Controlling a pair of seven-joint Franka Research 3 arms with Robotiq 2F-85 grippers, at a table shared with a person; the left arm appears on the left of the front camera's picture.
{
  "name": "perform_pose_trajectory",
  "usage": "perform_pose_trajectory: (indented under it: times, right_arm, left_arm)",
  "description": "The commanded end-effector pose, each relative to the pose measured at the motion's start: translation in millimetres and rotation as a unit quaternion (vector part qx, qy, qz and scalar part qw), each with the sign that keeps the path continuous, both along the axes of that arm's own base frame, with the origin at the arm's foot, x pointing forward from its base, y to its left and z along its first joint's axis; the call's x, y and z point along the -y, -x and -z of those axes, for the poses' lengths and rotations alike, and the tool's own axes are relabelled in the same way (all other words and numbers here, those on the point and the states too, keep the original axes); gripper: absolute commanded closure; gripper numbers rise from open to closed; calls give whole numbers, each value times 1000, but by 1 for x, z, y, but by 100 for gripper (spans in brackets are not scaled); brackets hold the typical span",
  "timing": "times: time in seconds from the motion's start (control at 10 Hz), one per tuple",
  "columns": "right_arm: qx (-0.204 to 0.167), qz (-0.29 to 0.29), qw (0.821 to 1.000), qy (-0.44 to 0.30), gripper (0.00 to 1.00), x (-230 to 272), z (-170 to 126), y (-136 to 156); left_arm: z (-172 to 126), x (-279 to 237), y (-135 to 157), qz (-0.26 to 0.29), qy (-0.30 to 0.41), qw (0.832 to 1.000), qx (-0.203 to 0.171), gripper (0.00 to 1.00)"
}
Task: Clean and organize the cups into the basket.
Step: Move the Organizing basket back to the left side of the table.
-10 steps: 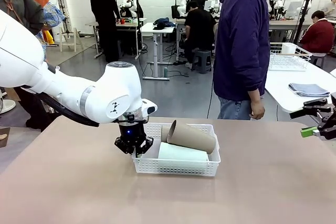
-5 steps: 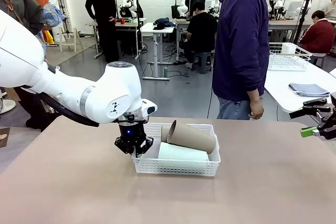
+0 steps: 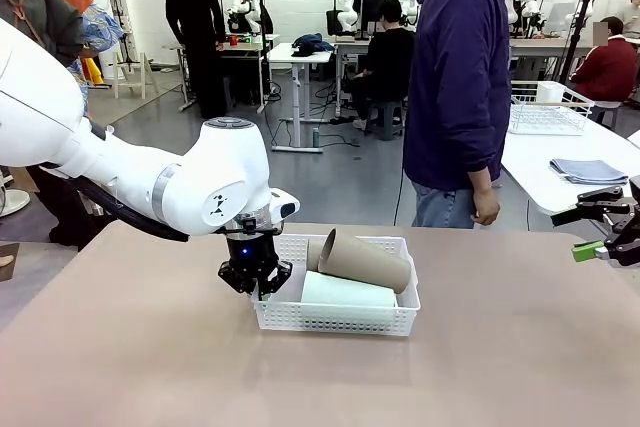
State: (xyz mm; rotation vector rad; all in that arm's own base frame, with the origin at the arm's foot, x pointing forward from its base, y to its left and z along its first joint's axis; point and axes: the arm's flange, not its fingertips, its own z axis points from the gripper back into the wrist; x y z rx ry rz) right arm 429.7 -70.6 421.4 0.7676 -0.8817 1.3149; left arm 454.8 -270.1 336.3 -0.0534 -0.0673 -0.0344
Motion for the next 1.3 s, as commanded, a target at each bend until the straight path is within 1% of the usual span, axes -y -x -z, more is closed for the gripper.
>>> perform_pose_trajectory:
  times: [0.0, 0.7, 0.8, 0.9, 1.0, 1.1, 1.2]
  right_arm:
    - [-1, -1, 1000, 3, 0, 0, -3, 1]
    - [0, 0, 1000, 0, 0, 0, 0, 0]
    - [-45, 52, 997, -43, 0, 21, 0, -4]
    - [-109, 93, 984, -103, 0, 37, -2, 4]
    - [-161, 144, 959, -184, 0, 54, -9, 10]
    - [-241, 193, 917, -251, 0, 71, -13, 19]
    - [-322, 237, 877, -267, 0, 89, -12, 38]
  left_arm:
    - [0, 1, 1, 2, -1, 1000, 0, 100]
    - [0, 1, 1, 2, -1, 1000, 0, 100]
    - [0, 1, 1, 2, -1, 1000, 0, 100]
    - [0, 1, 1, 2, -1, 1000, 0, 100]
    - [0, 1, 1, 2, -1, 1000, 0, 100]
    - [0, 1, 1, 2, -1, 1000, 0, 100]
    - [0, 1, 1, 2, -1, 1000, 0, 100]
